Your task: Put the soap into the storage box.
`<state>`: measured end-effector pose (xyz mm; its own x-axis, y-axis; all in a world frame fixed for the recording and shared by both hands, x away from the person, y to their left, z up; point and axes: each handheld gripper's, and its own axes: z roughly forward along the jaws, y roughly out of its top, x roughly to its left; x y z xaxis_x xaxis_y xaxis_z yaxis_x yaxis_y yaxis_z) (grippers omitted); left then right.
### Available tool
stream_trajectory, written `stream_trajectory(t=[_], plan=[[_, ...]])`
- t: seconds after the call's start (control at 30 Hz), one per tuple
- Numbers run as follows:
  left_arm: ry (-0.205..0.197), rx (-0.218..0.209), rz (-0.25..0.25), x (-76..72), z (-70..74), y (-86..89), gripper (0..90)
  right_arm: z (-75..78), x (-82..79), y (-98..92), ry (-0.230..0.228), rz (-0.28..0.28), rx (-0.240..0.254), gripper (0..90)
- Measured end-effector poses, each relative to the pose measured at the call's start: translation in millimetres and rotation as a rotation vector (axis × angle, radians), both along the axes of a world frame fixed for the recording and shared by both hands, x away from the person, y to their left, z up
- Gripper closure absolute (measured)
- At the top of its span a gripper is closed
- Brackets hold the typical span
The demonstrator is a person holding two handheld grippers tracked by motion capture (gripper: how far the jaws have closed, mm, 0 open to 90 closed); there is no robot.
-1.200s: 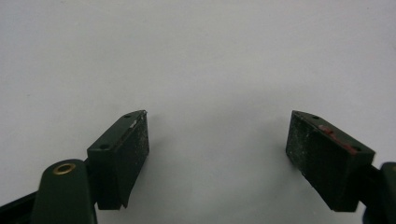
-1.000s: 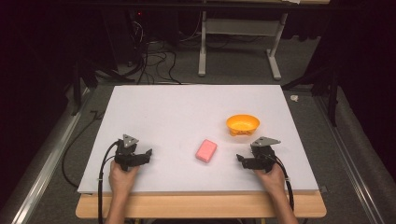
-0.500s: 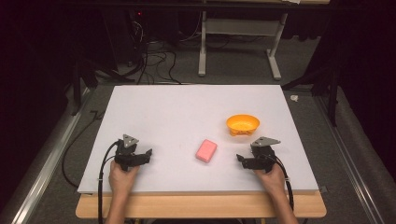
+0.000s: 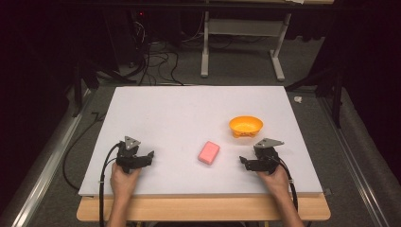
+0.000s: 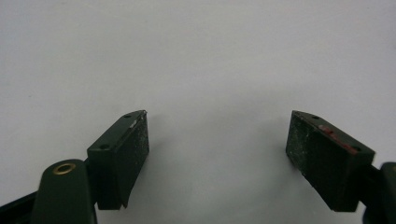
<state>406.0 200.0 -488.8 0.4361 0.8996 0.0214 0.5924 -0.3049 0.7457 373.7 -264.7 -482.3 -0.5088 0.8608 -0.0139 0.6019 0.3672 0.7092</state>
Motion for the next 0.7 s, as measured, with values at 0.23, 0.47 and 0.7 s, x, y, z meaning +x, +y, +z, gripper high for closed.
stream_trajectory(t=[0.23, 0.47, 0.7], plan=[[-0.006, 0.003, 0.002, -0.2, -0.2, -0.5, 21.6, 1.4, 1.0, 1.2, 0.009, -0.006, -0.003, 24.0], [-0.009, 0.008, 0.003, -0.5, -0.1, -0.8, 21.4, 12.4, -2.4, 6.9, -0.019, 0.003, 0.044, 23.6], [-0.006, 0.002, 0.003, -0.2, -0.2, -0.4, 21.5, 21.6, -5.9, 12.9, -0.043, 0.034, 0.065, 23.6]])
